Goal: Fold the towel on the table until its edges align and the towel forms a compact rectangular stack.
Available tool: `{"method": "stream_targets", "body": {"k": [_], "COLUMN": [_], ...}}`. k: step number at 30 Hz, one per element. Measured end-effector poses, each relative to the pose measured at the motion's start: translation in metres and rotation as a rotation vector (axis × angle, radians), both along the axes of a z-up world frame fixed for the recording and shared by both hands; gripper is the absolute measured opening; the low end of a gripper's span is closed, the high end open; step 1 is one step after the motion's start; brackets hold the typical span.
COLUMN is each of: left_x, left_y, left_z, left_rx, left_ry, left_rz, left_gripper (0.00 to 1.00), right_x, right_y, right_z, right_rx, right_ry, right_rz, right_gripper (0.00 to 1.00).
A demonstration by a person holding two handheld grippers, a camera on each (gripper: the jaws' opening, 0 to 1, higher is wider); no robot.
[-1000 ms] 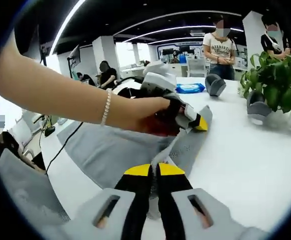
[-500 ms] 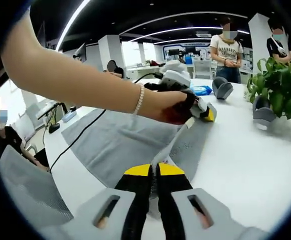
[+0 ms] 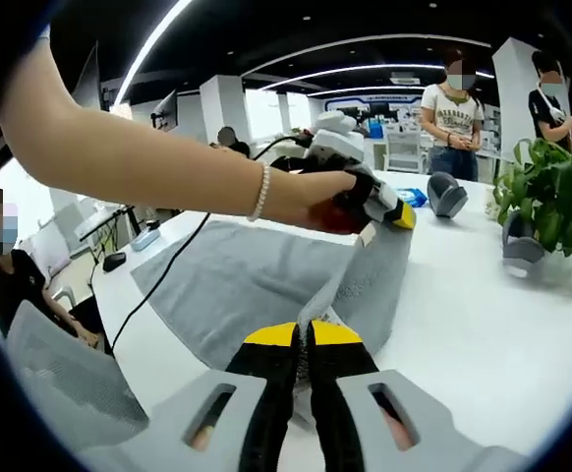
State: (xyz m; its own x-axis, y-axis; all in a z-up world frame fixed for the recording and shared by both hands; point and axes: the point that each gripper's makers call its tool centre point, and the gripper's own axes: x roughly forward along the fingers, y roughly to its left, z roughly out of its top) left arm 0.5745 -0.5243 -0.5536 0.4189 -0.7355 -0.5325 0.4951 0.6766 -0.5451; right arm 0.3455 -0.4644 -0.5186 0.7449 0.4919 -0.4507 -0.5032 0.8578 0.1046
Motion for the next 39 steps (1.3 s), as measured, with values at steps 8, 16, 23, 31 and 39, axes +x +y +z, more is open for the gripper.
{"method": "stream_targets", "body": {"k": [8, 16, 23, 31, 39], "left_x": [0.001, 0.003, 0.001, 0.001, 0.004], "left_y": [0.048, 0.099, 0.146, 0.202, 0.246], "left_z": [0.021, 0.040, 0.055, 0.062, 0.070], "left_rx": [-0.005, -0.017, -0.026, -0.024, -0.027], "left_ry": [-0.021, -0.033, -0.051, -0.066, -0.095], "left_rz": [0.021, 0.033, 0.050, 0.069, 0.088], "left_gripper": [0.02, 0.02, 0.02, 0.02, 0.02], "right_x": [-0.002, -0.003, -0.005, -0.006, -0.003], "right_y": [0.034, 0.085, 0.131, 0.184, 0.229], "right_z": [0.022, 0.042, 0.056, 0.064, 0.069], "right_rx": [0.007, -0.008, -0.020, -0.018, 0.024], "right_ry": [-0.030, -0.054, -0.080, -0.090, -0.097], "right_rz": [0.005, 0.046, 0.098, 0.142, 0.157], "right_gripper": [0.01, 0.01, 0.01, 0.01, 0.01]}}
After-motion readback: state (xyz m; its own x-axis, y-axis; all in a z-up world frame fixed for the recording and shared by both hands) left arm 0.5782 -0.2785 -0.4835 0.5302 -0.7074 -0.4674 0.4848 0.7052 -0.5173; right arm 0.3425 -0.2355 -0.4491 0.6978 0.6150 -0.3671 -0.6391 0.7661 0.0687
